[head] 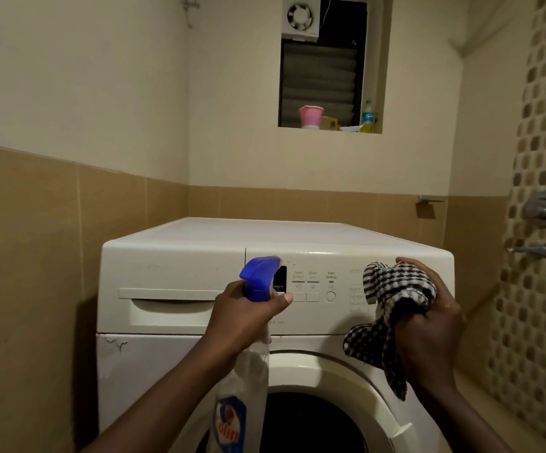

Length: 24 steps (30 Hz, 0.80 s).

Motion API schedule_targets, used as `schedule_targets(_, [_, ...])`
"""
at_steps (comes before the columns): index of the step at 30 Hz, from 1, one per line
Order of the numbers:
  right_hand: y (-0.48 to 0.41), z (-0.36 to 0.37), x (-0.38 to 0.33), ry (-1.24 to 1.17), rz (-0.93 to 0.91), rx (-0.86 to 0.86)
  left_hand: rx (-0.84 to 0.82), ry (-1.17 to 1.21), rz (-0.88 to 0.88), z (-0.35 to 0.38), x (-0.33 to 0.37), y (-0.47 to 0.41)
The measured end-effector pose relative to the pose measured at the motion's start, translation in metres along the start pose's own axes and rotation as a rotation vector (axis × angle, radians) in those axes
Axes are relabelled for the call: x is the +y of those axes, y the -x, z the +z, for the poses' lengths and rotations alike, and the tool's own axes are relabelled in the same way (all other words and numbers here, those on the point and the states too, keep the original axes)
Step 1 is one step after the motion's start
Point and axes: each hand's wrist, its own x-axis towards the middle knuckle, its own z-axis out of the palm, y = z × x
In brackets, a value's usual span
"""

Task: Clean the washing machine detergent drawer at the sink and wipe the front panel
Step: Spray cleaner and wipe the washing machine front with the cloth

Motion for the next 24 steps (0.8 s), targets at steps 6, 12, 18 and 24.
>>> schedule_targets(6, [0.003,0.01,0.007,0.003,-0.013,-0.02,0.102,-0.036,-0.064,-0.014,-0.015,0.008])
schedule_targets(12, [0.005,0.026,0.006,-0.04,-0.018,-0.035,0.07,-0.108,-0.156,-0.019,-0.036,0.022])
schedule_targets(18, [-0.003,0.044,-0.001,-0.056,-0.074,-0.035,0.04,-0.102,-0.198,-0.013,-0.054,0.038])
schedule_targets(24, [-0.012,0.103,0.004,0.047,-0.203,-0.092,0.056,-0.017,-0.225,-0.021,-0.054,0.041])
